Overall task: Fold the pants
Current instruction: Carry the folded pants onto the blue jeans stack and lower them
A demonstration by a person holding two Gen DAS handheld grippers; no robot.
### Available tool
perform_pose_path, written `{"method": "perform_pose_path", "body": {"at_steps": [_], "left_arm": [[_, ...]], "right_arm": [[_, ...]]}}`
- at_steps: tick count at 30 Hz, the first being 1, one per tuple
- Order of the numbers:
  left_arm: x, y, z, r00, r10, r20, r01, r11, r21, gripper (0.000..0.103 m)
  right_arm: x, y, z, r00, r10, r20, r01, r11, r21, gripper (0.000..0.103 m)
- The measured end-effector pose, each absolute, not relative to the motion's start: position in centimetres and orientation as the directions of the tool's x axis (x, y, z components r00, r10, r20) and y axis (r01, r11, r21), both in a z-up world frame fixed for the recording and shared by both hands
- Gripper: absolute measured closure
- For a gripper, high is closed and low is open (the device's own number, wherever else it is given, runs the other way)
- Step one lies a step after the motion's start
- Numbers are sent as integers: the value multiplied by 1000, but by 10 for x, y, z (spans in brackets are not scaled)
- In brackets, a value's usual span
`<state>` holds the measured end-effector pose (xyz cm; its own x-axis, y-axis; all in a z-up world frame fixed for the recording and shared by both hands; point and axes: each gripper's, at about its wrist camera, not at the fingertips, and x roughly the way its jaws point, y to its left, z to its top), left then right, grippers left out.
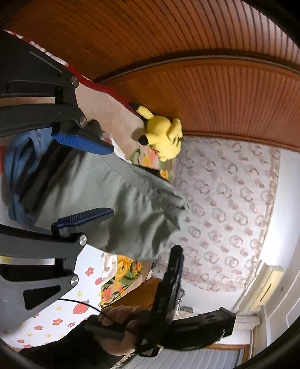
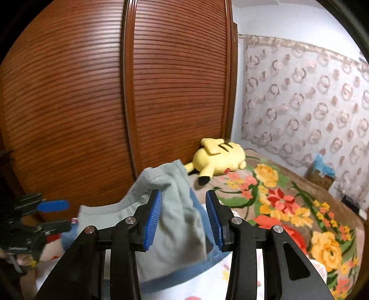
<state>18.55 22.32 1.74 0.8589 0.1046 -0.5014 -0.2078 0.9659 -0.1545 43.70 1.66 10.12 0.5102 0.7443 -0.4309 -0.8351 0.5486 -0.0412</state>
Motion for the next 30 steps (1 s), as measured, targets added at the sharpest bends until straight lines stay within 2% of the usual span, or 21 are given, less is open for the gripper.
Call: {"method": "perform_pose_path", "body": {"at_steps": [3, 6, 11, 20, 30], "left_arm": [[198, 220, 12, 850, 86, -520, -178, 975, -129, 54], [215, 221, -4, 811, 85, -578, -179, 978, -108, 54], [223, 229, -28, 764, 87, -640, -199, 974, -106, 54], [226, 235, -39, 759, 66, -648, -193, 973, -127, 54], [229, 233, -38, 760, 64, -647, -189, 974, -126, 54]], "right_arm": [[423, 10, 91, 463, 768, -443, -863, 505, -27, 62], [419, 14, 76, 433, 769, -470, -877, 481, -22, 62], [440, 28, 55, 447, 729, -518, -862, 506, -30, 62], [485, 64, 40, 455, 704, -546, -834, 551, 15, 62], [489, 65, 33, 458, 697, -551, -832, 555, 10, 62]]}}
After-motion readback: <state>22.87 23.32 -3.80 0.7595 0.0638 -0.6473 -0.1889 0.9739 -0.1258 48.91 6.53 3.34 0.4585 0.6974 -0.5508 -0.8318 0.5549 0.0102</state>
